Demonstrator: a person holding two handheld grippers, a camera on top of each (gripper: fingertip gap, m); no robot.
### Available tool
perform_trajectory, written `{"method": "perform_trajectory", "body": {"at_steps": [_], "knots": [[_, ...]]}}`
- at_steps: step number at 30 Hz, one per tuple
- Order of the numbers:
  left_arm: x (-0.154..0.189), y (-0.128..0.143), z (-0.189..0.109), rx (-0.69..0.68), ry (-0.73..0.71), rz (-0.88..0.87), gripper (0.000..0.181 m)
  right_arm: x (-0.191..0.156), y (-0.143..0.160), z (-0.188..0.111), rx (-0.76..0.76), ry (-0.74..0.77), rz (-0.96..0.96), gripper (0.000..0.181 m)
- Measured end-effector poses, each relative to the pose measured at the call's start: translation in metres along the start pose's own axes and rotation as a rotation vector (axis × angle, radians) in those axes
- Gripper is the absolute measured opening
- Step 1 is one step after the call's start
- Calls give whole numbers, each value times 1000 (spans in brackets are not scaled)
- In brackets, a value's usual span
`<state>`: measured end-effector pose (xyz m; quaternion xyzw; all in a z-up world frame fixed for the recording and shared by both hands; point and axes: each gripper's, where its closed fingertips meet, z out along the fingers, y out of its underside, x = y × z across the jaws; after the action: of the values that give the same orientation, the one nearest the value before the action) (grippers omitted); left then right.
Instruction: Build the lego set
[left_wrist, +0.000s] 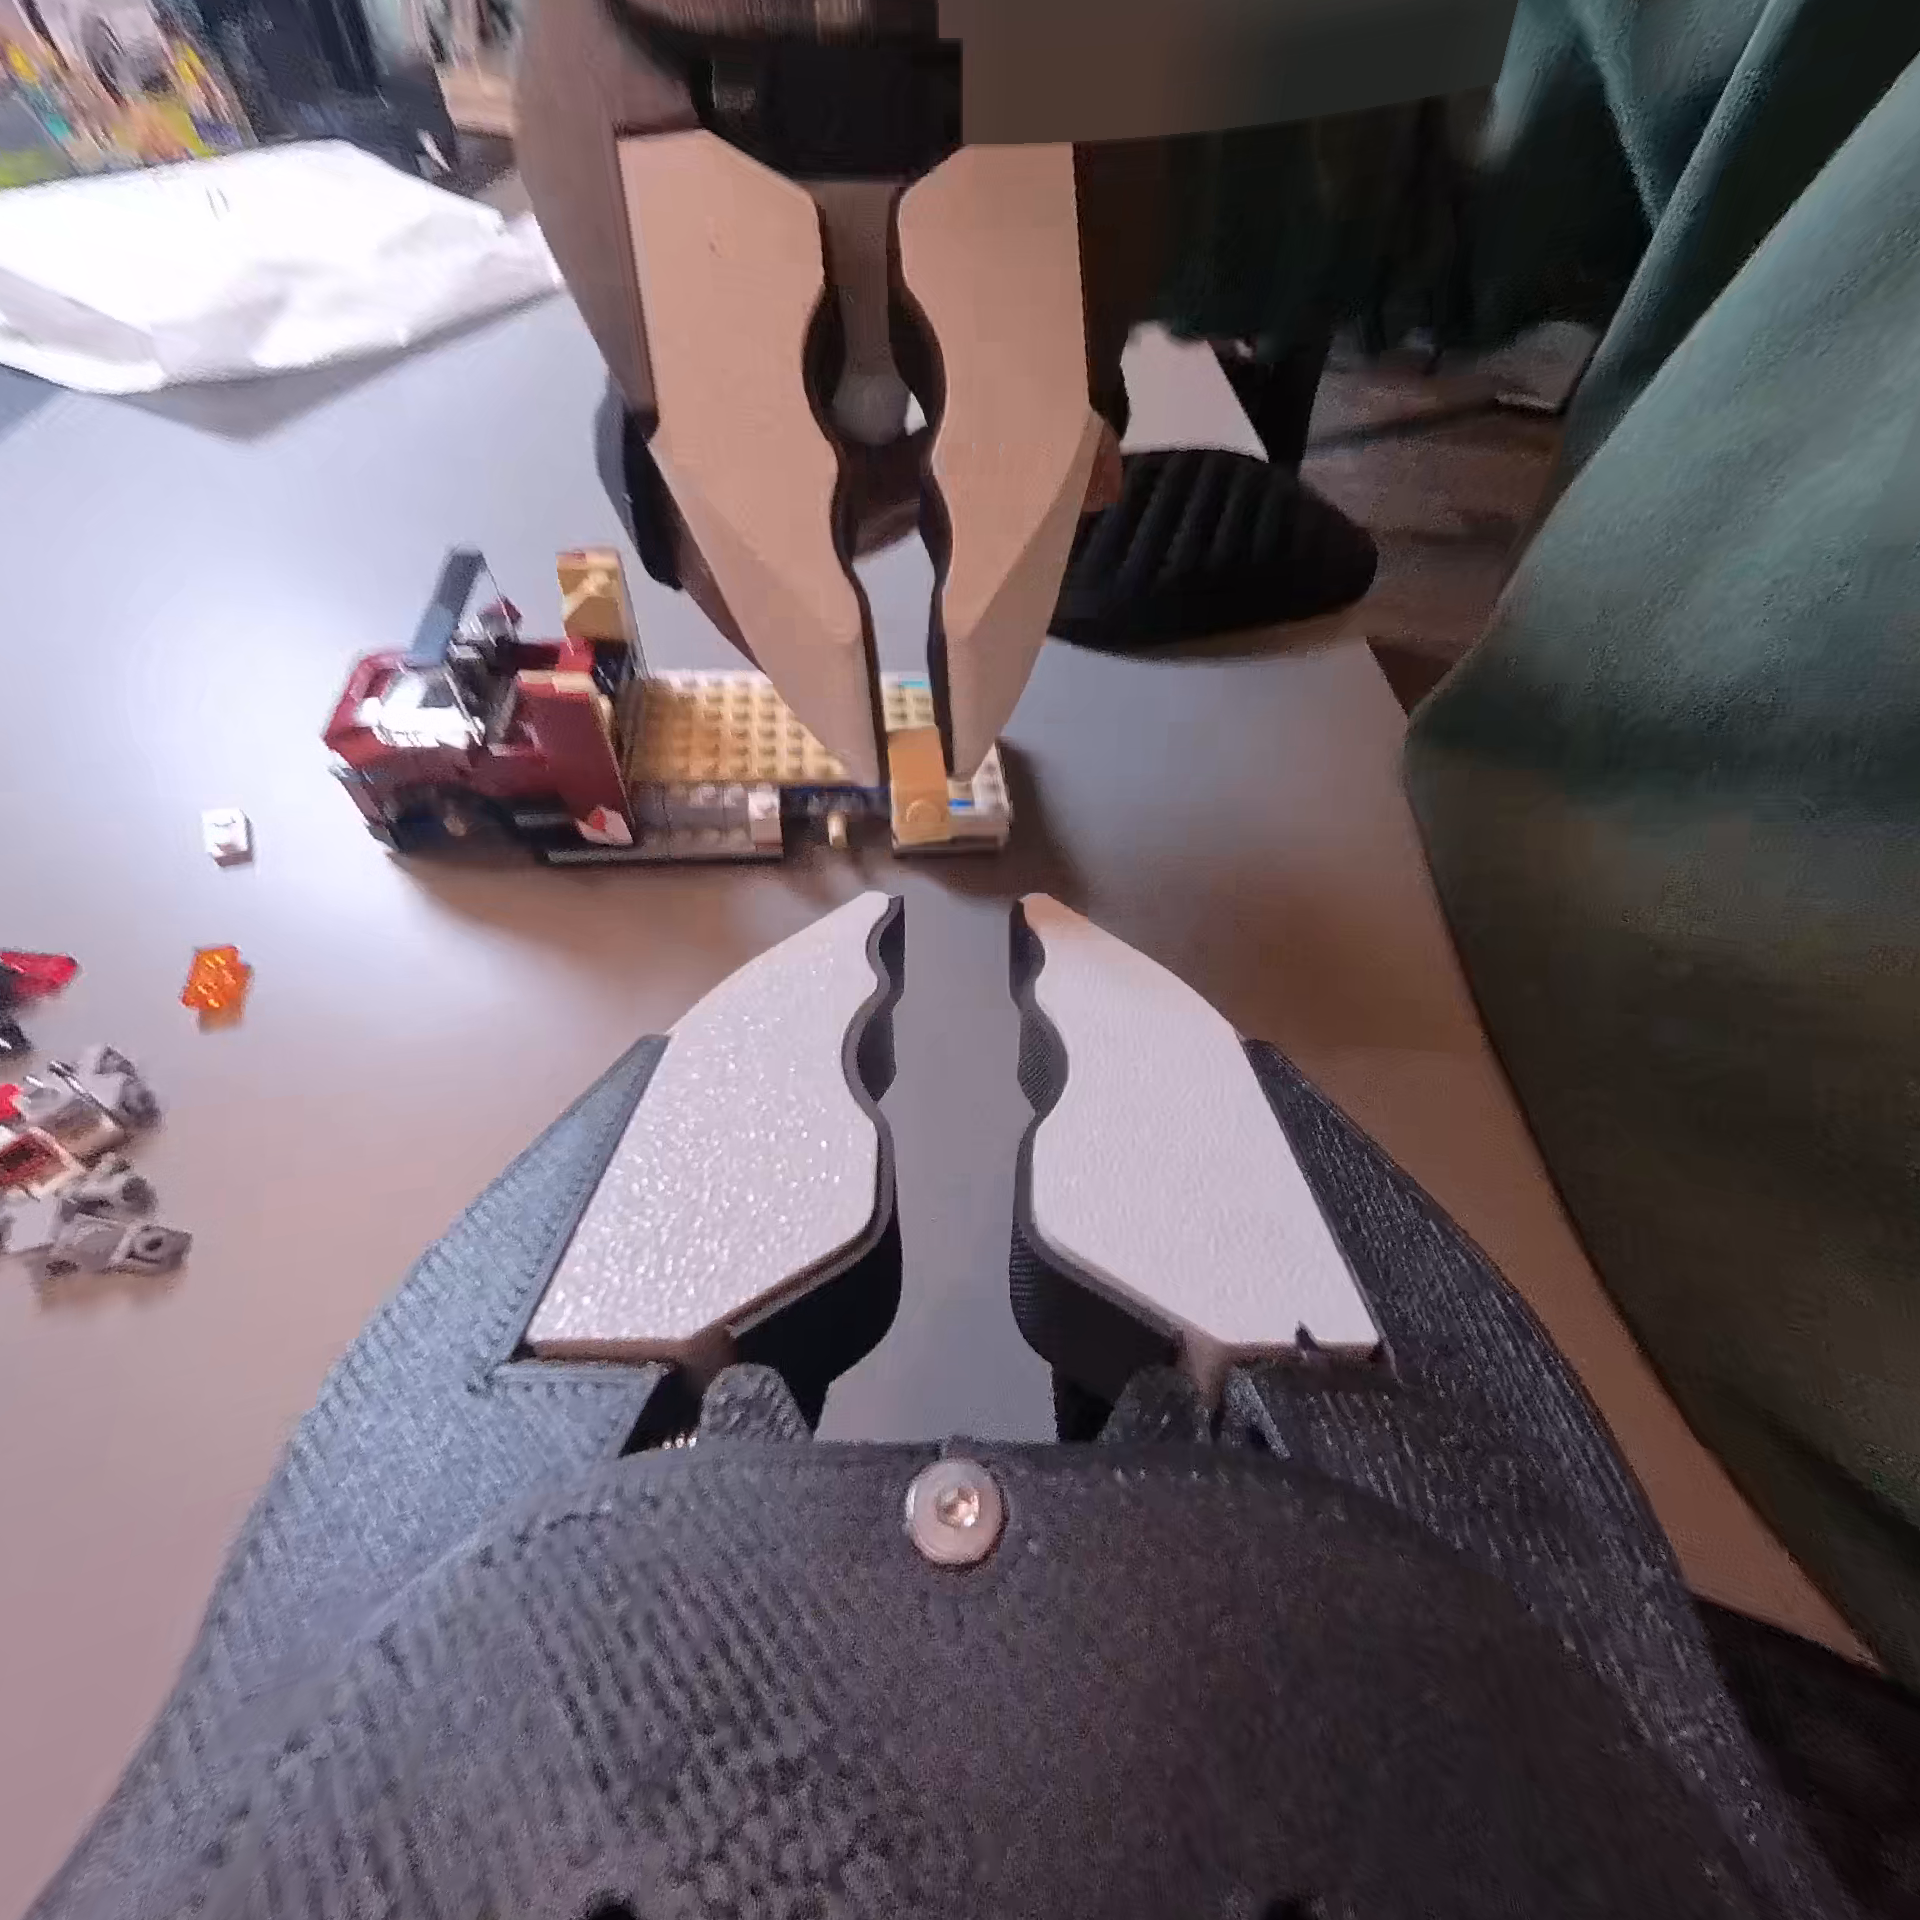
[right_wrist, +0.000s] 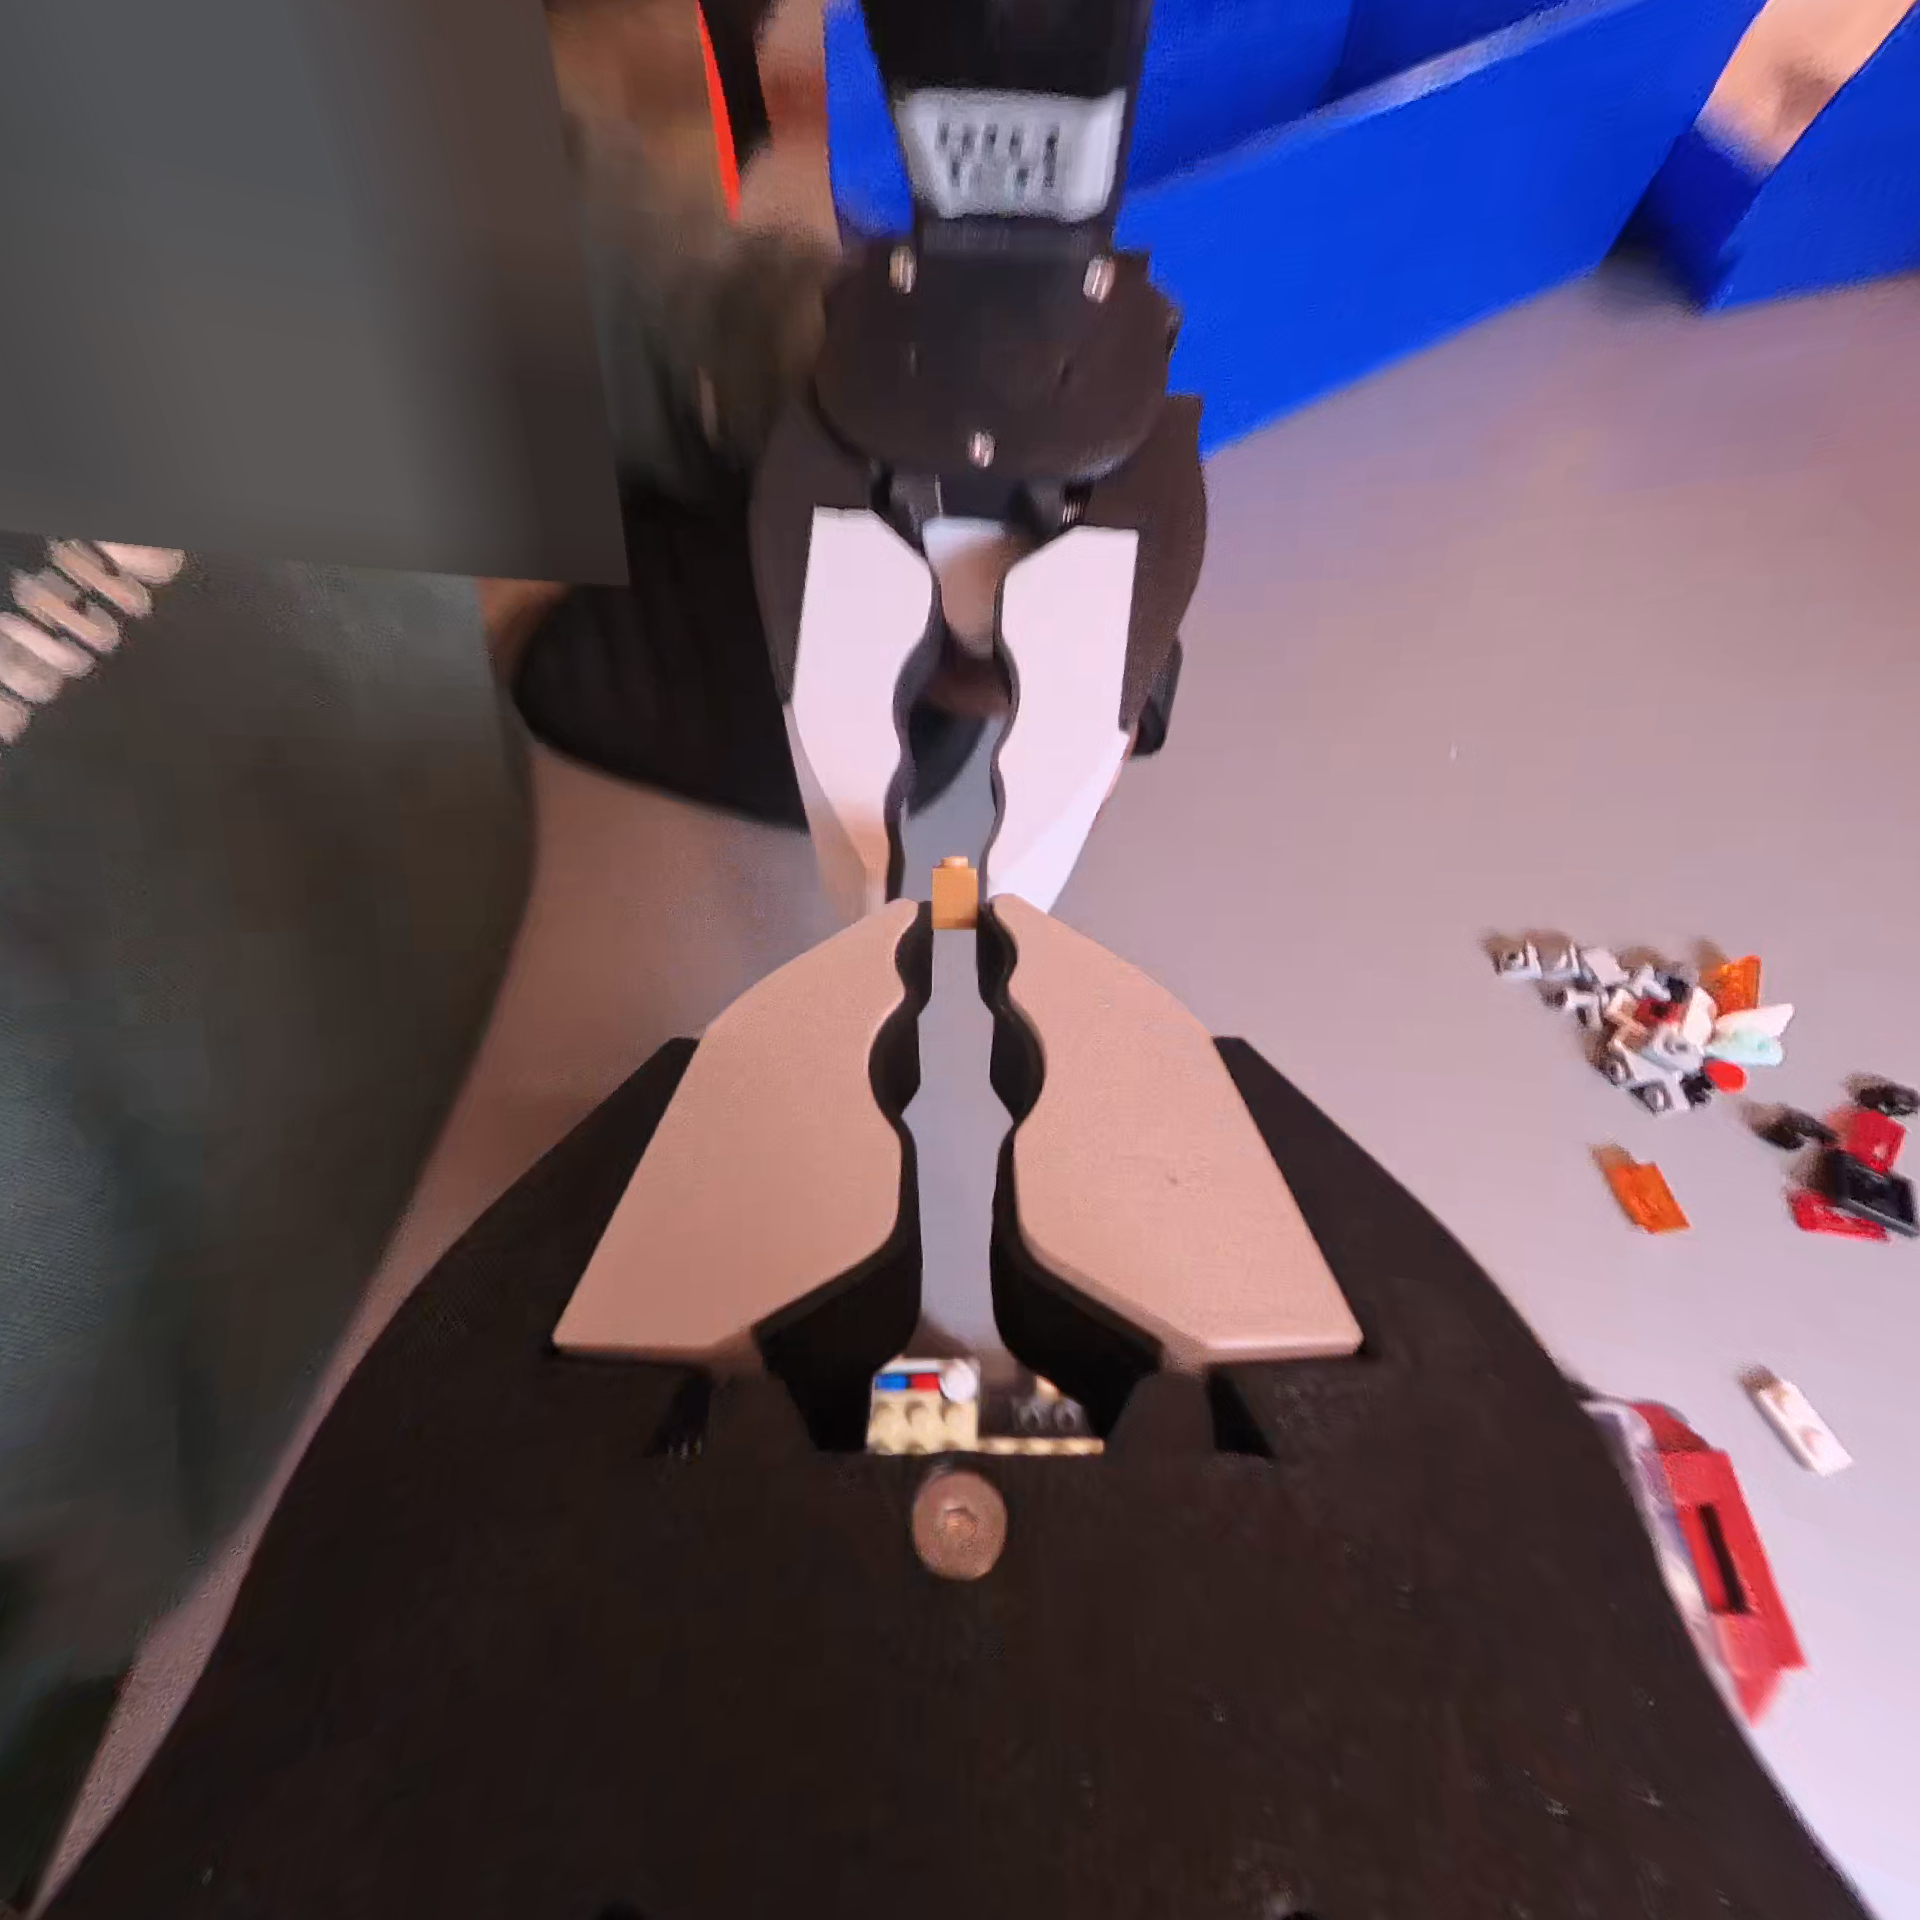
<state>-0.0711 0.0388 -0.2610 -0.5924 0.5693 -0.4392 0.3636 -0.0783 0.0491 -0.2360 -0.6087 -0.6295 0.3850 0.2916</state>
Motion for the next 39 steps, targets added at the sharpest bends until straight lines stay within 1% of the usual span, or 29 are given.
{"method": "perform_trajectory", "body": {"at_steps": [2, 5, 10, 12, 14, 16, 18, 21, 24, 27, 29, 33, 36, 39], "knots": [[0, -16, -3, 82, -22, 6, 16, -3, -13, -9, 123, -21, 42, 8], [4, -37, -10, 188, -19, -7, 12, -5, -17, -16, 191, -27, 53, 8], [2, -41, -9, 200, -71, 14, 5, -9, -18, -19, 220, -35, 40, 8], [0, -41, -8, 199, -71, -15, 13, -11, -19, -20, 233, -43, 32, 8], [1, -42, -8, 215, -53, -34, 16, -11, -20, -20, 243, -28, 20, 8], [3, -46, -9, 232, -50, -30, 15, -11, -18, -18, 230, -21, 6, 8], [4, -46, -9, 230, -55, -18, 8, -10, -18, -17, 232, -12, 2, 8], [-5, -42, -9, 195, -124, -6, 8, -2, -13, -15, 190, 29, -7, 8], [-22, -35, -10, 126, -293, 73, 8, 14, -8, -15, 141, 112, 42, 11], [-38, -30, -15, 44, -472, 192, 8, 25, -10, -18, 161, 193, 132, 15], [-45, -27, -17, -8, -557, 255, 8, 27, -14, -18, 203, 224, 194, 16], [-49, -23, -16, -68, -636, 327, 8, 26, -14, -7, 235, 255, 310, 27], [-51, -23, -17, -94, -679, 378, 8, 31, -13, -5, 246, 285, 354, 28], [-51, -24, -18, -103, -704, 417, 8, 33, -14, -6, 263, 266, 417, 28]]}}
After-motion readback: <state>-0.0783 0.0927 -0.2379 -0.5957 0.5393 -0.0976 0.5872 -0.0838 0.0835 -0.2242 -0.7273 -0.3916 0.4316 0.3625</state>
